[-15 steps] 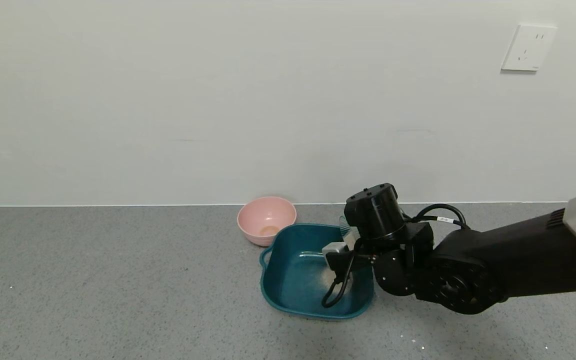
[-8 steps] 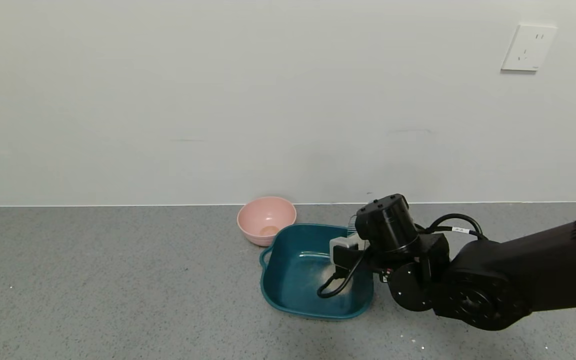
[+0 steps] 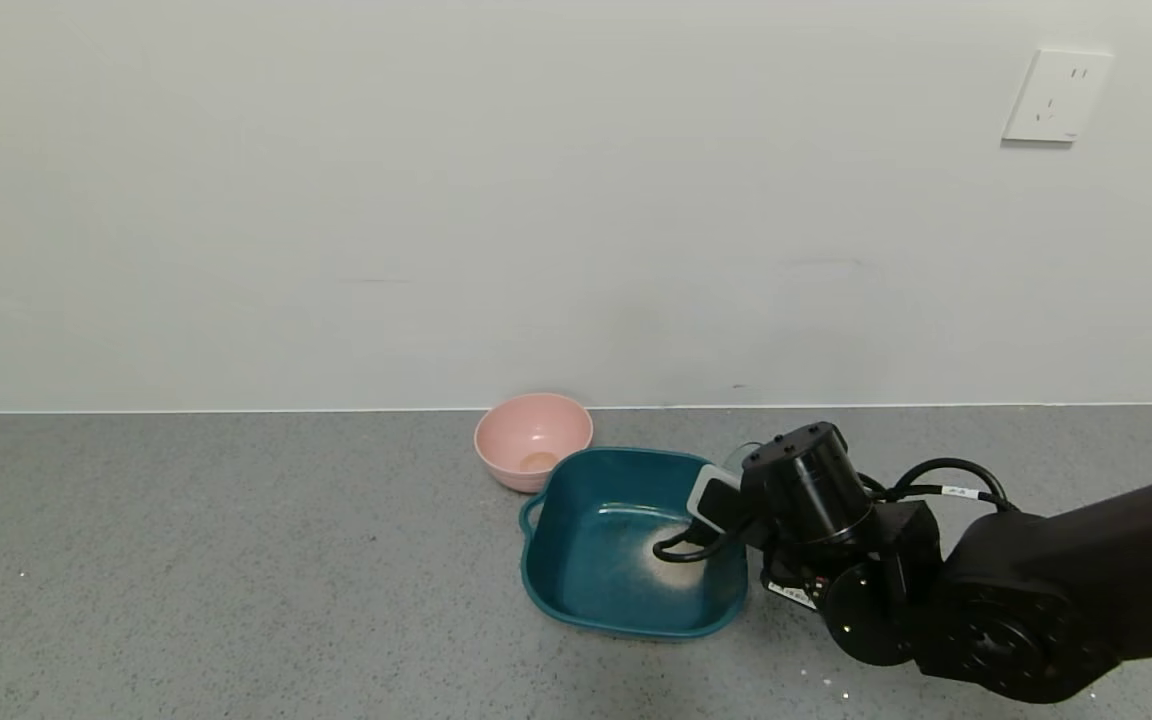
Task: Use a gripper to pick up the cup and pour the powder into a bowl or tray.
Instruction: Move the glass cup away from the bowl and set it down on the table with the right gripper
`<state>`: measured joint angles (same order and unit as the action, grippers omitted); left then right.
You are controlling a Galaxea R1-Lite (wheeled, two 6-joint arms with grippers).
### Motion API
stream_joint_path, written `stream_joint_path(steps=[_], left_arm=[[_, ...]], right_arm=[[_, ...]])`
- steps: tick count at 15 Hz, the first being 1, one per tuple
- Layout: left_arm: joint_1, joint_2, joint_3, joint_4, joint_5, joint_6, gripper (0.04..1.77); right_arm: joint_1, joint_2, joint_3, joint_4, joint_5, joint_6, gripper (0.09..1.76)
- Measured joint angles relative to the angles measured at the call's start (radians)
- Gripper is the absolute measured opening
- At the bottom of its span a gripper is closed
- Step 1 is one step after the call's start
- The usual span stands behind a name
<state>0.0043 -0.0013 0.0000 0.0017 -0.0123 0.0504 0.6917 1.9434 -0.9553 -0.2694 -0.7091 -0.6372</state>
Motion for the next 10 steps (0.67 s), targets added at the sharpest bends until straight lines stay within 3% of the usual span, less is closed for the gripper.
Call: stream_joint_path(steps=[6,10], left_arm=[[0.0,0.0,0.0,0.0,0.0,0.0,1.72],[0.0,0.0,0.0,0.0,0.0,0.0,1.72]], right_arm=[[-0.051,-0.097,0.079,-0.009,0.078,0.289,1.32],[-0.076,-0.186,0.139,-0.014,0.117,0.575,1.32]])
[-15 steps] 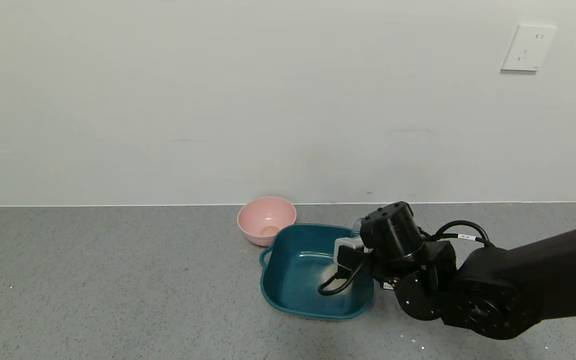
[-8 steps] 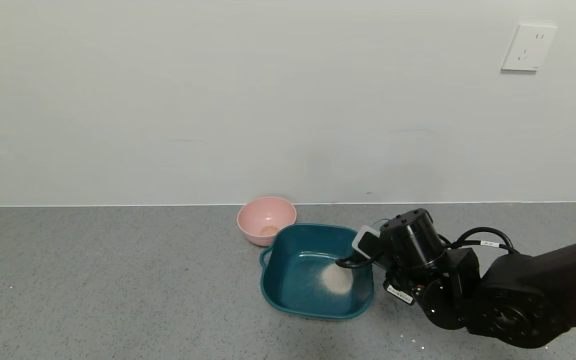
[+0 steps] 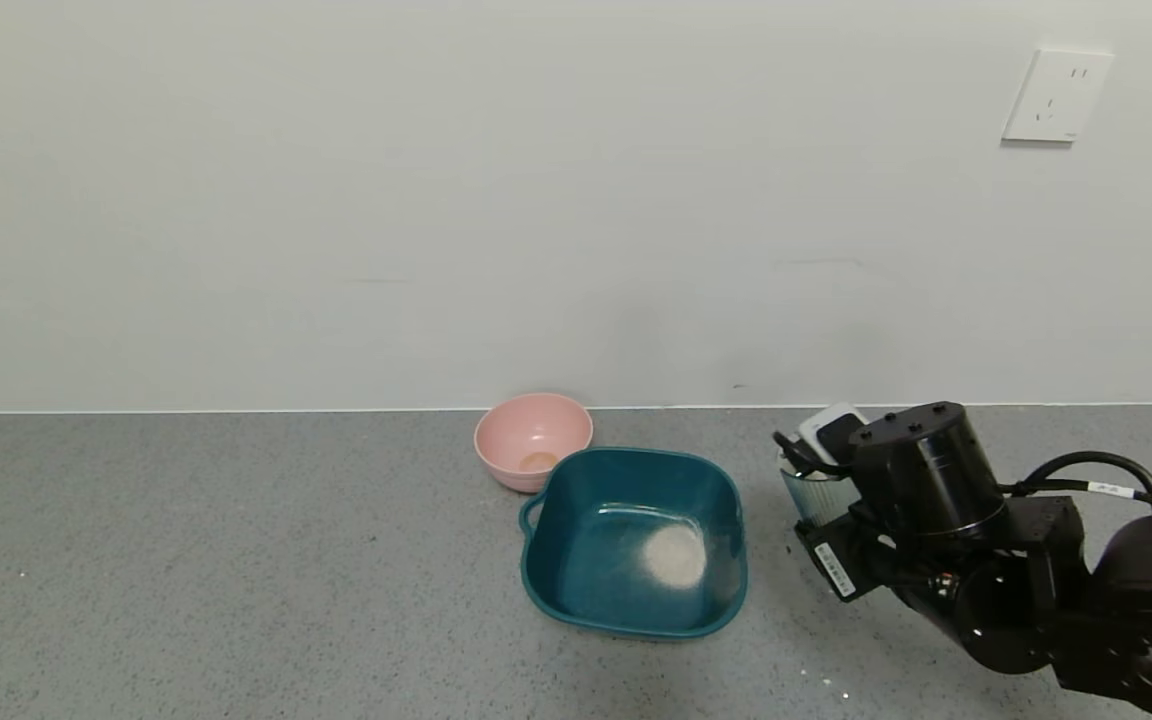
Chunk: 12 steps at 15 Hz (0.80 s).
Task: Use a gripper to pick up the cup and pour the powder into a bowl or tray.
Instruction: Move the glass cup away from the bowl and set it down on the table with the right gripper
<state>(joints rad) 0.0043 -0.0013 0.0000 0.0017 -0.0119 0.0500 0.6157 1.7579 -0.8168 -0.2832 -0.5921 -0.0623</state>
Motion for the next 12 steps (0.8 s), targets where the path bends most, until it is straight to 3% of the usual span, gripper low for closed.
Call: stream_joint_path(steps=[4,12], left_arm=[[0.0,0.0,0.0,0.0,0.0,0.0,1.72],[0.0,0.0,0.0,0.0,0.0,0.0,1.72]], right_arm=[[-0.054,-0.037,0.032,-0.013,0.007,0.219,1.32],[-0.219,0.091,0.153,-0.468,0.078,0.221,1.32]])
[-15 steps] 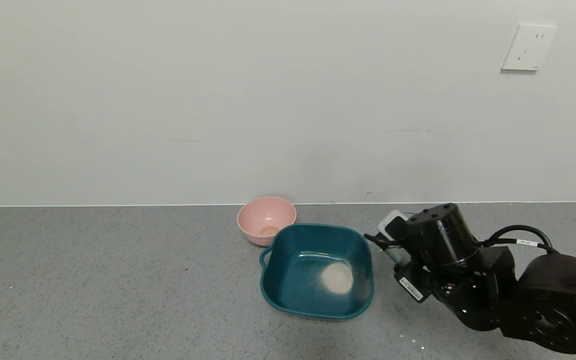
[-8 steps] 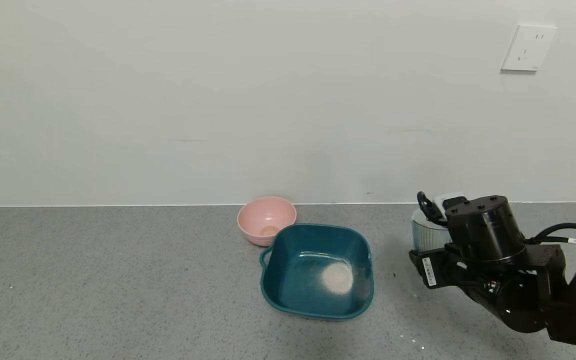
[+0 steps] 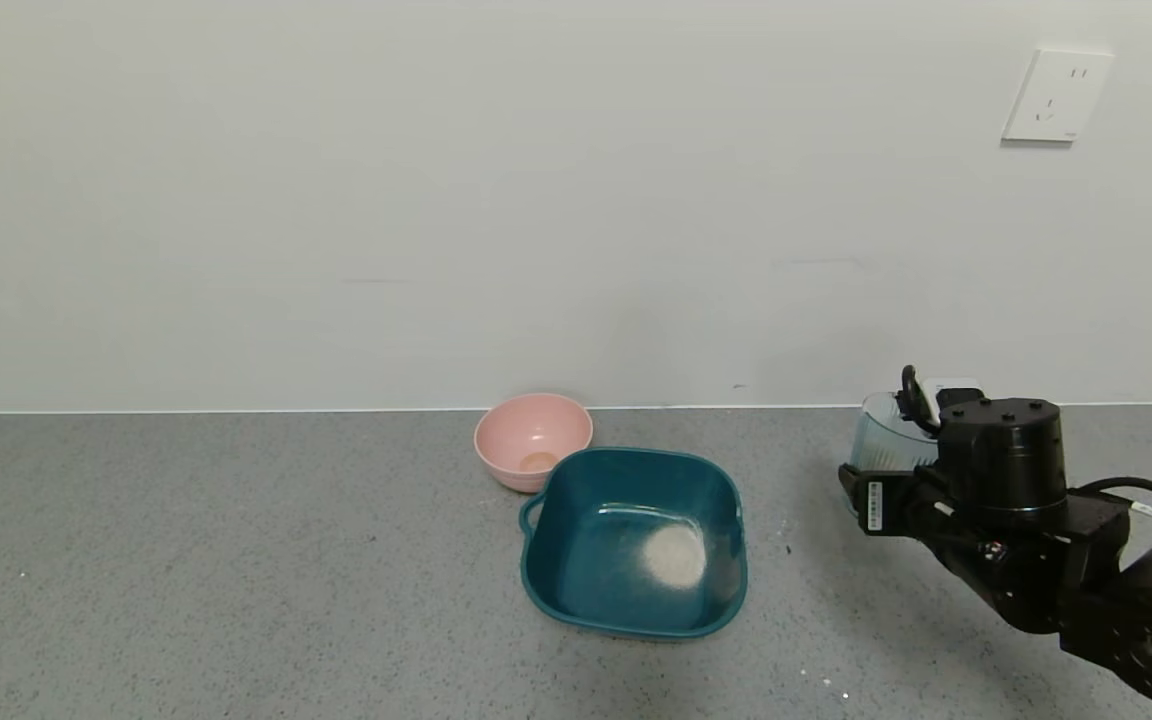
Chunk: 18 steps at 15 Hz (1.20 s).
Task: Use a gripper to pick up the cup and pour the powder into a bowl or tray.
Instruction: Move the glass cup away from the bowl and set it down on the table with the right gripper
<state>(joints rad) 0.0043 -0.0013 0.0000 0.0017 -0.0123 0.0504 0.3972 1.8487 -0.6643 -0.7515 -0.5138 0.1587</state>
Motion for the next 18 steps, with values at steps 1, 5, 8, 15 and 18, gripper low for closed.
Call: stream_joint_path(steps=[1,5,8,15,18], left_arm=[[0.0,0.0,0.0,0.0,0.0,0.0,1.72],[0.0,0.0,0.0,0.0,0.0,0.0,1.72],[0.0,0.0,0.0,0.0,0.0,0.0,1.72],[0.0,0.0,0.0,0.0,0.0,0.0,1.72],[0.0,0.0,0.0,0.0,0.0,0.0,1.72]], right_arm=[[-0.024,0.036,0.002,-0.08,0.001,-0.021,1.32],[-0.093,0.178,-0.01,-0.362,0.059,-0.154,1.32],[-0.129,0.271,-0.069,-0.394,0.08,-0.182,1.32],[-0.146,0.401,-0.197,-0.389,0.099,-0.184,1.32],[-0.144,0.43,-0.221,-0.388,0.118,-0.185,1.32]])
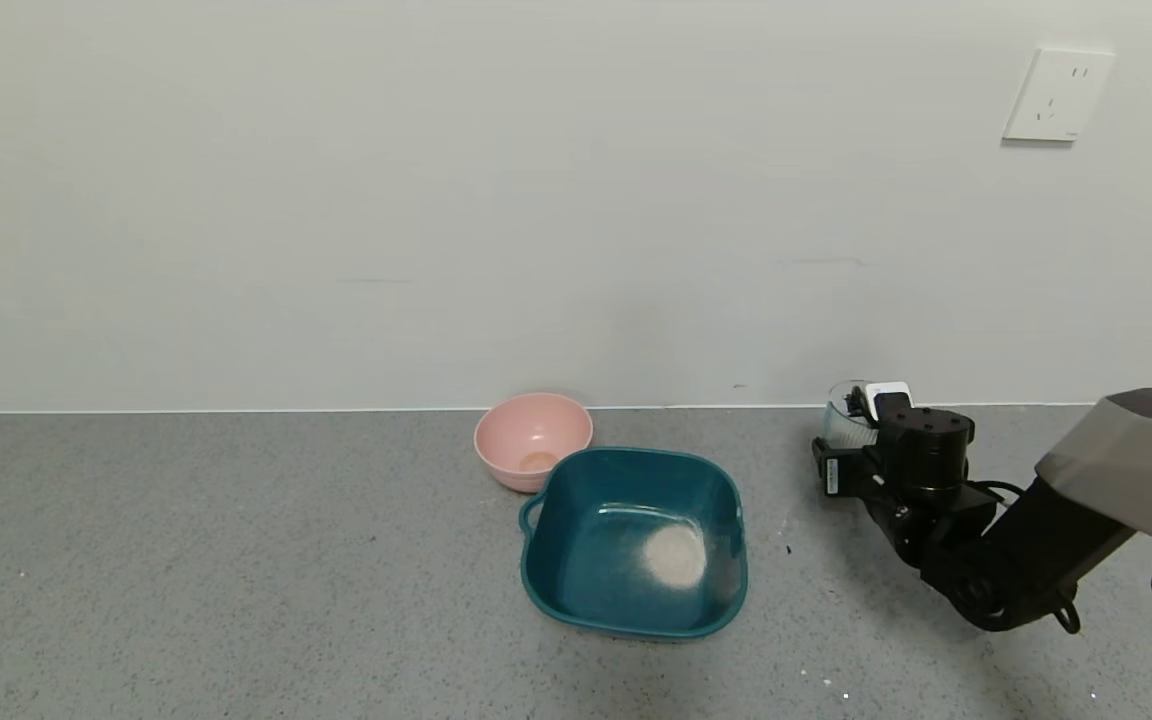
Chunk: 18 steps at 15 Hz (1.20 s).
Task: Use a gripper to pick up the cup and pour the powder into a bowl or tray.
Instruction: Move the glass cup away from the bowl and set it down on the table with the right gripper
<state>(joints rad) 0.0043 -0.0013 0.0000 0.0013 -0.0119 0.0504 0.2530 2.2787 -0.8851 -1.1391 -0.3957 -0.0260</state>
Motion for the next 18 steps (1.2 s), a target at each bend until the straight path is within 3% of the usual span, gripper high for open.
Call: stream_joint_path(steps=[13,18], left_arm=[[0.0,0.0,0.0,0.0,0.0,0.0,1.72],[0.0,0.0,0.0,0.0,0.0,0.0,1.72]], right_arm=[[0.006,0.046,0.004,-0.001,0.02,0.007,1.32],[0.007,0.043,0.011,0.001,0.033,0.011,1.52]])
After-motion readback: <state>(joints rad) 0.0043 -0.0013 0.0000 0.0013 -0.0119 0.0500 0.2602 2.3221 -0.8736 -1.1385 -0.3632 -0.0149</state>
